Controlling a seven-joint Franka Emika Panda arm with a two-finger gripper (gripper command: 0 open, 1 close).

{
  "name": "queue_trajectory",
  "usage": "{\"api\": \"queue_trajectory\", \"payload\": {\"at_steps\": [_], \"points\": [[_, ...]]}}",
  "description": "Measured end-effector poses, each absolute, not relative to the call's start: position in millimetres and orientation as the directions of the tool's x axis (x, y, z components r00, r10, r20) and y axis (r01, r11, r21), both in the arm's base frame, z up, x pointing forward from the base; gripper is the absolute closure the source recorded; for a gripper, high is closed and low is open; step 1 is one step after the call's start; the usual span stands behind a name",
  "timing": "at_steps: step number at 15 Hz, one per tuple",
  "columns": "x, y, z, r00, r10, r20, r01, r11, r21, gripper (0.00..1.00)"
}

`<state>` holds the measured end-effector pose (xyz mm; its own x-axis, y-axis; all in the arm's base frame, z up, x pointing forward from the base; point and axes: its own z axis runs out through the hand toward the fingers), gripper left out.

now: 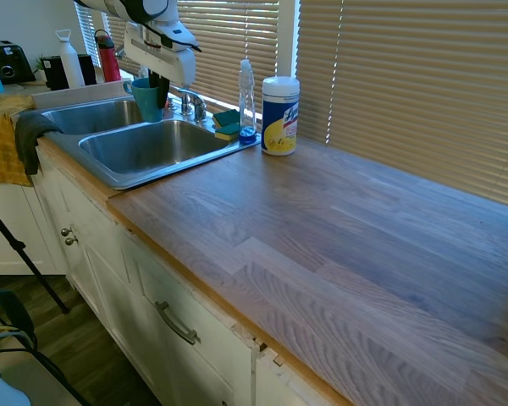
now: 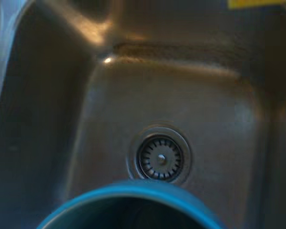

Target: Put the mug in the sink

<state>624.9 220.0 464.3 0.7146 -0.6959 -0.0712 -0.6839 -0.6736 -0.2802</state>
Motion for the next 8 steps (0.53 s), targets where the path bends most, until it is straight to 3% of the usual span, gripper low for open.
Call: {"api": "queue_trajectory", "payload": {"at_steps": [4,8], "points": [[672,266,420,0.714,-0.7,-0.017,-0.681,-0.687,-0.254,1.0],[711,293,371,0.703,-0.711,-0.027,-0.698,-0.682,-0.217,1.0]]}}
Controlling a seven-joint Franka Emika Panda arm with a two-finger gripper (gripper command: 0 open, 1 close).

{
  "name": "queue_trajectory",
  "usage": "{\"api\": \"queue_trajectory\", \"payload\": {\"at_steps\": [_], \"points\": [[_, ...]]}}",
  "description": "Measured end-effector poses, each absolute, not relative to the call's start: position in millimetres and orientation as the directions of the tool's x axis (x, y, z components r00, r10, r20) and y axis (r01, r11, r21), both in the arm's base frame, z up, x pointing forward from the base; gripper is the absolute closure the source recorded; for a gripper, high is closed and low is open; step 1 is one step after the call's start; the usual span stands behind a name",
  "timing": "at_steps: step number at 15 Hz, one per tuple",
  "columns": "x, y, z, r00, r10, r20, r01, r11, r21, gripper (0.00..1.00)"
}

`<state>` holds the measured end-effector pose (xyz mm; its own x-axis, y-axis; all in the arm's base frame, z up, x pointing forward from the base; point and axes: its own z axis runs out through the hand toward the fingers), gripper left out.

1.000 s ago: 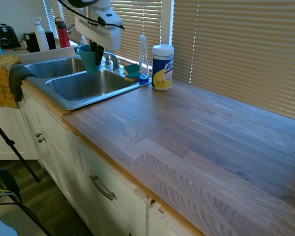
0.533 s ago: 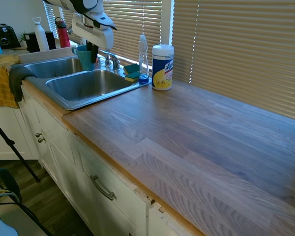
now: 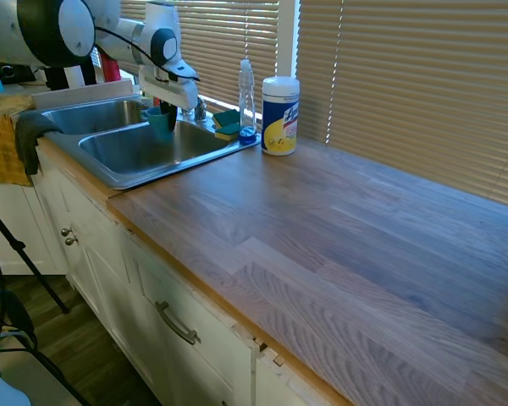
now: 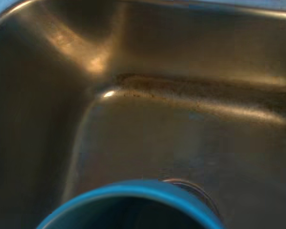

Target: Put the mug in the sink

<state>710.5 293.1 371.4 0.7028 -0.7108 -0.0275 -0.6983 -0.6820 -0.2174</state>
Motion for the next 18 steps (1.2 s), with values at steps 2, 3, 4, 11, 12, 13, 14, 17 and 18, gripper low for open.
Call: {"api": "queue_trajectory", "payload": {"at_steps": [2,3,4,11,12,13,14,17,18], "points": [[715,298,369,0.704,-0.71,-0.032,-0.699,-0.684,-0.205,1.0],[718,303,359,0.702,-0.711,-0.036,-0.702,-0.683,-0.201,1.0],[721,312,344,0.699,-0.714,-0.044,-0.707,-0.68,-0.194,1.0],[738,330,246,0.676,-0.732,-0.085,-0.735,-0.663,-0.138,1.0],[738,332,237,0.676,-0.731,-0.089,-0.736,-0.664,-0.134,1.0],[738,335,230,0.678,-0.73,-0.091,-0.734,-0.666,-0.13,1.0],[738,337,223,0.679,-0.728,-0.094,-0.734,-0.668,-0.125,1.0],[739,336,205,0.675,-0.731,-0.1,-0.738,-0.666,-0.114,1.0],[740,334,201,0.673,-0.732,-0.101,-0.739,-0.664,-0.114,0.0]]}}
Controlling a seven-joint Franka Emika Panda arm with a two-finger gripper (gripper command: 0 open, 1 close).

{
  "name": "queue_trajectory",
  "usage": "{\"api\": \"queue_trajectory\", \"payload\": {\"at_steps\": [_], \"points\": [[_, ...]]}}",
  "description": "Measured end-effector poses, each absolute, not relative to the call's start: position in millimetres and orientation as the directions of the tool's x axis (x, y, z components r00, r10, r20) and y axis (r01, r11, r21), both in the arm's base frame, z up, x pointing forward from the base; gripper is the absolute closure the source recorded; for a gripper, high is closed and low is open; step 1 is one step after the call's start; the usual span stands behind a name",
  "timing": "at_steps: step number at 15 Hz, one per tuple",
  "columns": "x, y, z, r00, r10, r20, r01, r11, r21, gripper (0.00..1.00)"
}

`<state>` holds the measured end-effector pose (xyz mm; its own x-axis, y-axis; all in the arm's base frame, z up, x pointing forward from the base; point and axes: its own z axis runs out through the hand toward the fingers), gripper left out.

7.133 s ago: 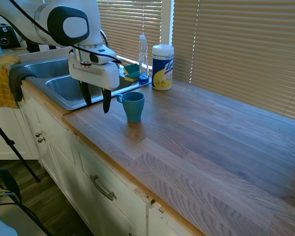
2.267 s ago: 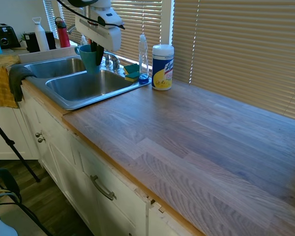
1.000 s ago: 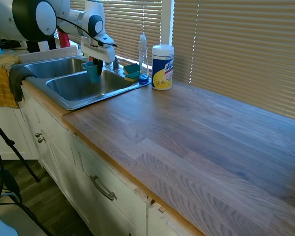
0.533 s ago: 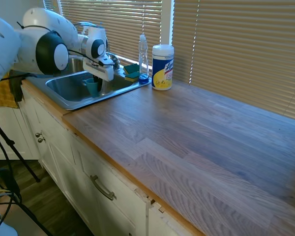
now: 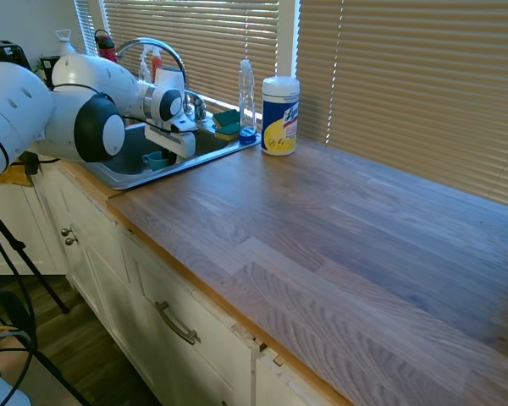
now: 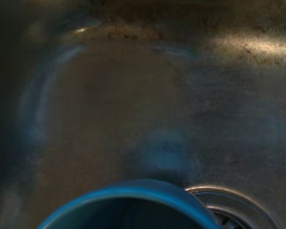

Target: Put the mug in the sink

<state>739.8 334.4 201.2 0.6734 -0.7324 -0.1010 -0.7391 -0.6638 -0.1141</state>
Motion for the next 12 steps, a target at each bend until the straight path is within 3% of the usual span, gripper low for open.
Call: {"api": "queue_trajectory", "payload": {"at_steps": [12], "points": [[747,330,234,0.674,-0.733,-0.092,-0.738,-0.662,-0.126,0.0]]}}
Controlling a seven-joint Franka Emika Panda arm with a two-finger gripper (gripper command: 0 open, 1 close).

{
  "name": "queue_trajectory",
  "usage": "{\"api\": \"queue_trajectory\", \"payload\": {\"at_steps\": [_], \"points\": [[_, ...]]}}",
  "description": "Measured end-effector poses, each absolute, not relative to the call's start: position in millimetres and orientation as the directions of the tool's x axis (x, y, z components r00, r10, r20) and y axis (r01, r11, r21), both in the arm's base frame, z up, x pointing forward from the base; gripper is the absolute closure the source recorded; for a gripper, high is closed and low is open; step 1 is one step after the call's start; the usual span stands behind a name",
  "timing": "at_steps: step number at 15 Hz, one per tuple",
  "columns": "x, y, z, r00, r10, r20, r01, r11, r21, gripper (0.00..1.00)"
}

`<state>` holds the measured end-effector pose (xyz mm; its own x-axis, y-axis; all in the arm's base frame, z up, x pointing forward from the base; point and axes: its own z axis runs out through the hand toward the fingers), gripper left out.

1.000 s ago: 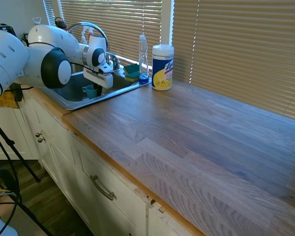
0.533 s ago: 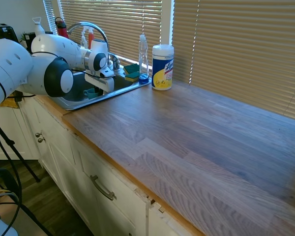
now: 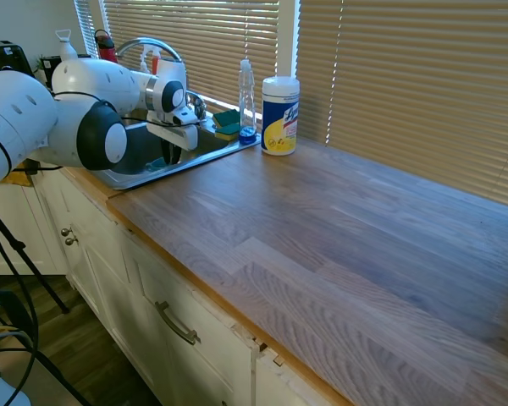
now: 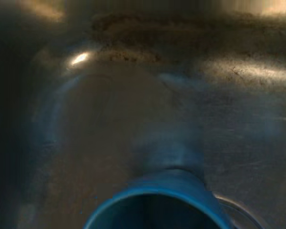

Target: Put the mug in the sink

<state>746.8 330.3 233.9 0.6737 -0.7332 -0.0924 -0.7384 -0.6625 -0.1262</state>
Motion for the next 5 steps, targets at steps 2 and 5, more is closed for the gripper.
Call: {"api": "queue_trajectory", "payload": {"at_steps": [2,5], "points": [[747,328,245,0.665,-0.741,-0.093,-0.746,-0.654,-0.121,0.0],[749,328,265,0.648,-0.757,-0.086,-0.76,-0.635,-0.139,0.0]]}}
